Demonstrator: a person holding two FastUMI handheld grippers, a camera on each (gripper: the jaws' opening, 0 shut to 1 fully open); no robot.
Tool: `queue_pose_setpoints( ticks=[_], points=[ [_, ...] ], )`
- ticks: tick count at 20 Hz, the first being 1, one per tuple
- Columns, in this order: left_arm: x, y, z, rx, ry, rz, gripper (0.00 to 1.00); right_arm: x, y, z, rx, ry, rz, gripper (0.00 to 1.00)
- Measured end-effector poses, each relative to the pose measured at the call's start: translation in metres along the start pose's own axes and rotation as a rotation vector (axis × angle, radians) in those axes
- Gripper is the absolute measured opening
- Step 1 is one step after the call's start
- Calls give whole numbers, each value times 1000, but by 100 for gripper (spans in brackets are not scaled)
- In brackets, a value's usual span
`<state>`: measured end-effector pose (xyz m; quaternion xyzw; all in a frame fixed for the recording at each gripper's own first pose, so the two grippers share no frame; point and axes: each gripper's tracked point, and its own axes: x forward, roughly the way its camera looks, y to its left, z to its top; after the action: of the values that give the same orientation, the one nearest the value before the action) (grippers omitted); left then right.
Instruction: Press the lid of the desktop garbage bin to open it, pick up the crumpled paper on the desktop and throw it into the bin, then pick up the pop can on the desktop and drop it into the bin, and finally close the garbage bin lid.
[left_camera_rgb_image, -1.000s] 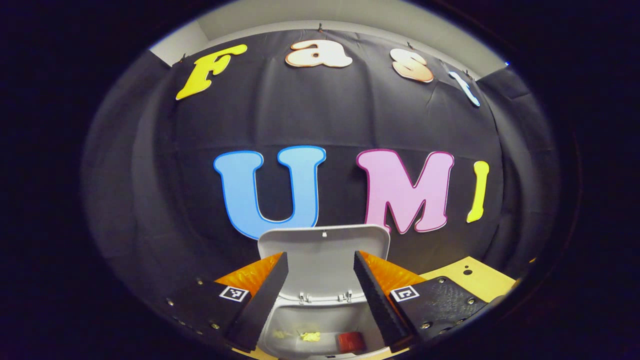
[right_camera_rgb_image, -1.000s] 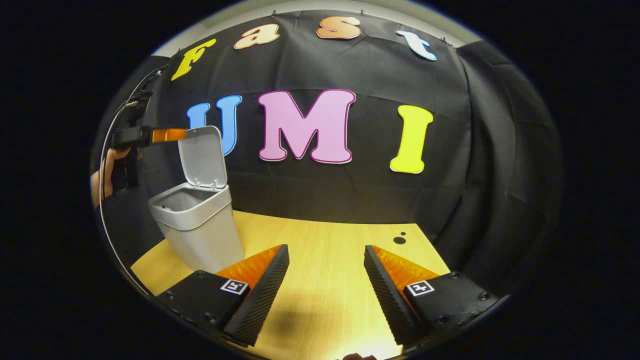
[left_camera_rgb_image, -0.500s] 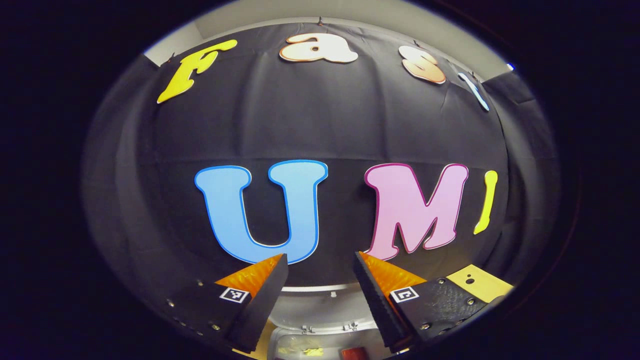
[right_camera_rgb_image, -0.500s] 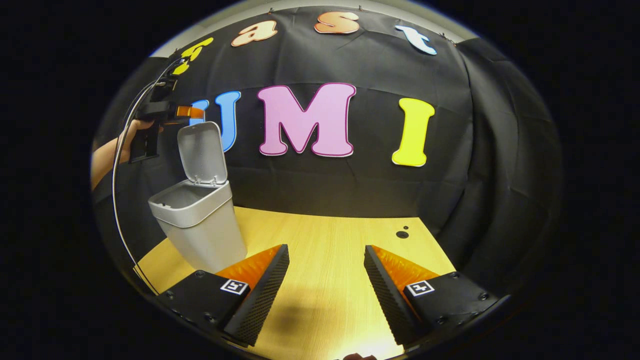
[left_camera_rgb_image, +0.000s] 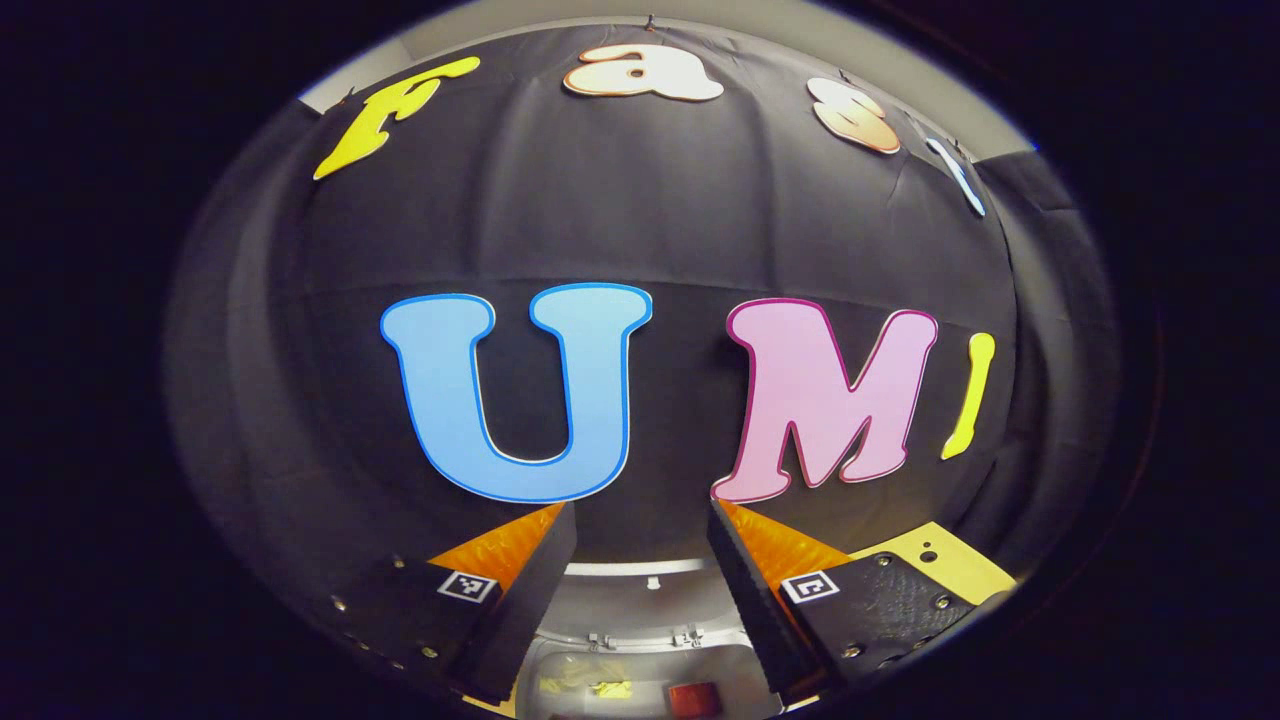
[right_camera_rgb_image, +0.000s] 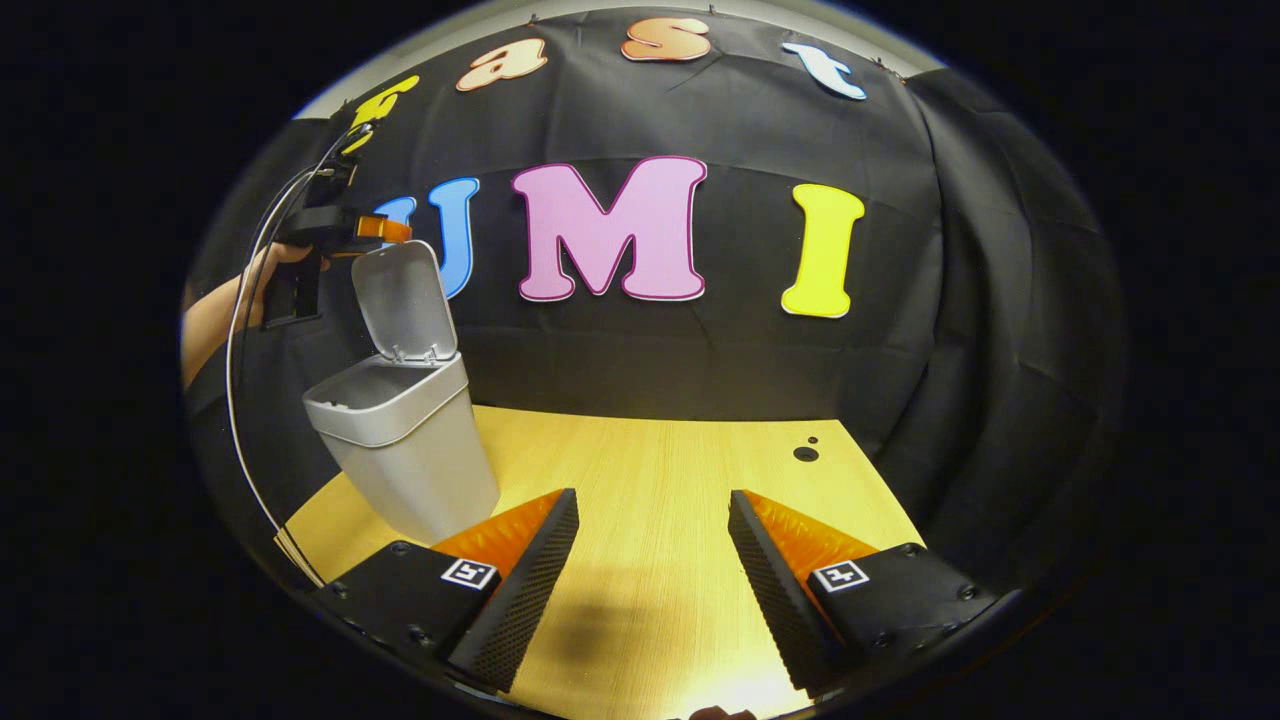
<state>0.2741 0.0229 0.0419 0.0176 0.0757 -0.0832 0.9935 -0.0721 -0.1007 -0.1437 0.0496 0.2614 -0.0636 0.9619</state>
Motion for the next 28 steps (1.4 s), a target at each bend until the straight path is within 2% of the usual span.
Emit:
queue_pose_setpoints(
  ticks=[8,16,22,25,28],
  points=[
    [-48,-7,-29,1,-3,37,88,-12,15,-13,-7,16,31,98],
    [-99,-15,-89,-42,77,48,88,-18,13,-22,-17,31,31,98],
    [-116,-24,-151,24,139,56,88,-21,16,-31,-35,55,33,98],
    [-122,-23,-177,13,178,62,89,-23,18,-40,-37,73,41,98],
    [-124,-23,-184,-25,174,54,89,-25,17,-46,-38,92,42,98]
  ],
)
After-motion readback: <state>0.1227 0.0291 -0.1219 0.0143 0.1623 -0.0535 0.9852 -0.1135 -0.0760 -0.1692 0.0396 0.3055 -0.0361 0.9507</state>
